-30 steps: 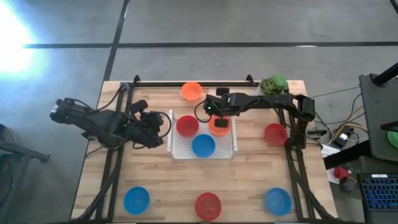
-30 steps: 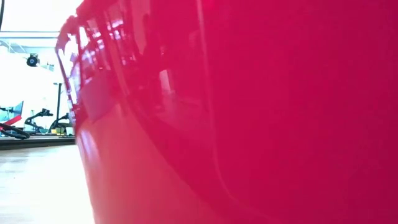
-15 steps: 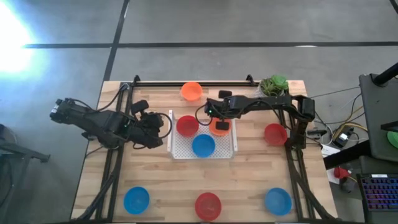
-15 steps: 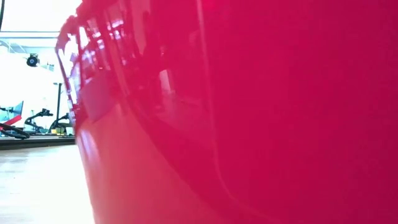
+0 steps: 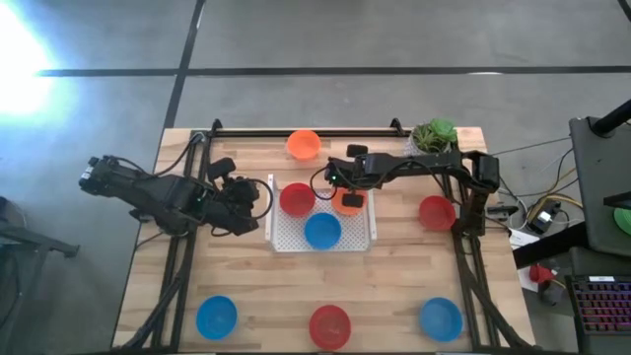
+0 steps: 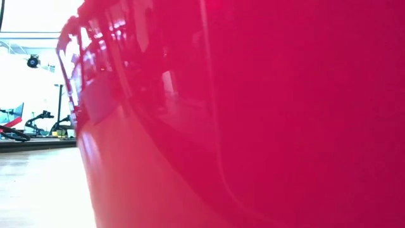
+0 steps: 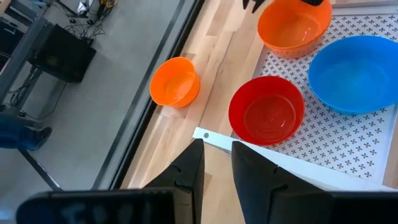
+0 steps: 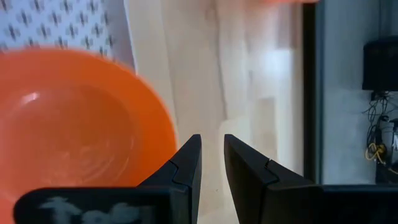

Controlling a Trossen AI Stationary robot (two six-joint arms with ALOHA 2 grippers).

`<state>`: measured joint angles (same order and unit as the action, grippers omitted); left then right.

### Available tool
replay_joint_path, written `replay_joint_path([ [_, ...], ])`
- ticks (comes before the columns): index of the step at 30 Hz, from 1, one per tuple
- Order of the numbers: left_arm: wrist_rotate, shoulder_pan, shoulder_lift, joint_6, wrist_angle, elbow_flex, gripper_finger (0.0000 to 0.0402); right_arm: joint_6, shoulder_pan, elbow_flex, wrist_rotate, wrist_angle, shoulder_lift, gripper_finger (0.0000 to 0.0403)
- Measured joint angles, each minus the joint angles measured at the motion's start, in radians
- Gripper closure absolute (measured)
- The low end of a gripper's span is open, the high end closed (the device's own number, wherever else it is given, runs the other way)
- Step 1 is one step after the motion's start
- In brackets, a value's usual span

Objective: Pick & Place Mini bowls
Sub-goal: Stack the bottom orange bowl on top of the orange bowl on the shelf, then stack the left blue bowl on top of the blue bowl on the shelf

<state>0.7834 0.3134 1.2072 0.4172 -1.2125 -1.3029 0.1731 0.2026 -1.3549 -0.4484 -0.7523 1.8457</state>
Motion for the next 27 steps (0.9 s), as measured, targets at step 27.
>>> replay_joint_path([
  [27,-0.309,0.007,0.000,0.251,-0.101,0.102,0.0323,-0.017,-0.273,0.034,0.007,0.007,-0.495,0.0337],
])
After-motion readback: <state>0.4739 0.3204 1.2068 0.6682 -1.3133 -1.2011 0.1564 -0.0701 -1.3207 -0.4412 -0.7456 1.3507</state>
